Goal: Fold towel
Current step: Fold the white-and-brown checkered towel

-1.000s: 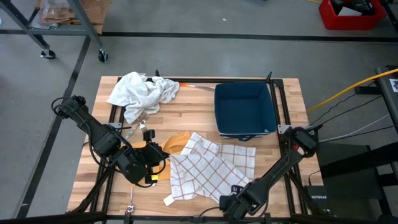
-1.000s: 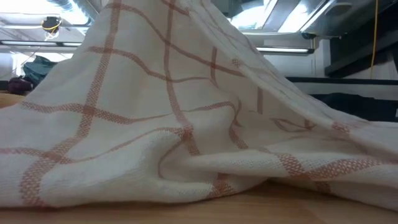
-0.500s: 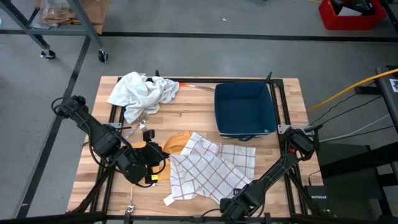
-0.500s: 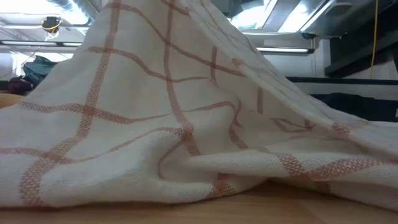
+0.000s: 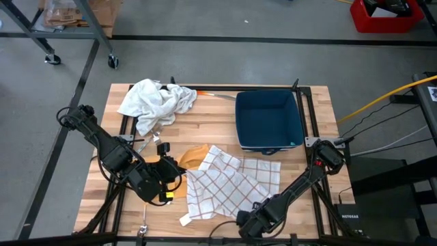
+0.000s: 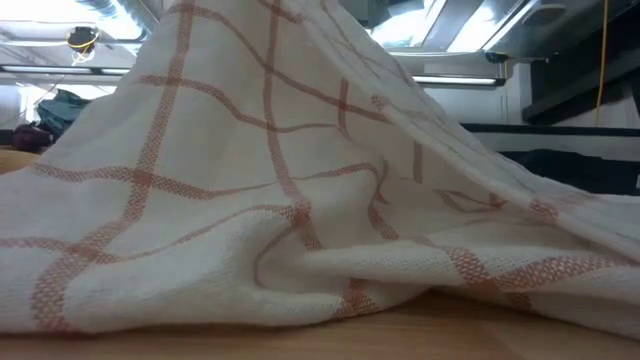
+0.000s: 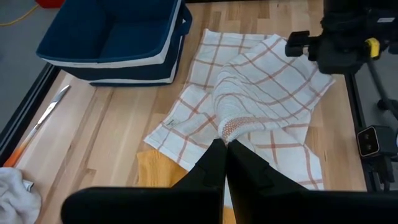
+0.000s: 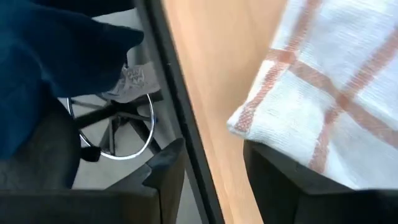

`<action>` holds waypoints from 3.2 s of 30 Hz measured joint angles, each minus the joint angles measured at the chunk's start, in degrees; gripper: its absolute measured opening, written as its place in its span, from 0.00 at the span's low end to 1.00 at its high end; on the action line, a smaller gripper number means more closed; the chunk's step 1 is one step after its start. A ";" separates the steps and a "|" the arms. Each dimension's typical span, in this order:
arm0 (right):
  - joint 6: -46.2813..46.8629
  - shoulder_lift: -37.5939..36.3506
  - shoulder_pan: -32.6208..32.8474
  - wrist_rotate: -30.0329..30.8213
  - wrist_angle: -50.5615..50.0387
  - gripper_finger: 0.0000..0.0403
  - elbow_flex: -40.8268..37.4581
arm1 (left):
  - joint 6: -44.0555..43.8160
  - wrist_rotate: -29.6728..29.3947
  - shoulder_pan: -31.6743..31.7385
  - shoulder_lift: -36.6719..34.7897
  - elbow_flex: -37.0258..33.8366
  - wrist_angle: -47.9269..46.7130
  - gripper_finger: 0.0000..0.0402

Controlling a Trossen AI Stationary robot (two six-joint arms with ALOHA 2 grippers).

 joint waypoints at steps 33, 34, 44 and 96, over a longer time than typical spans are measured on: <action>-8.97 -0.02 -5.40 -8.81 -1.03 0.41 0.02 | 0.66 0.00 -0.02 0.00 0.00 -0.02 0.00; -9.97 -0.02 -5.29 -10.07 -0.57 0.41 0.02 | 0.66 0.00 -0.02 0.00 0.00 -0.02 0.00; -14.57 -0.02 -2.87 -16.97 2.35 0.41 0.07 | 0.66 0.00 0.11 0.00 0.00 -0.02 0.00; -47.09 3.21 0.33 9.28 -11.39 0.41 8.63 | 0.87 0.00 0.11 -0.04 0.00 0.02 0.00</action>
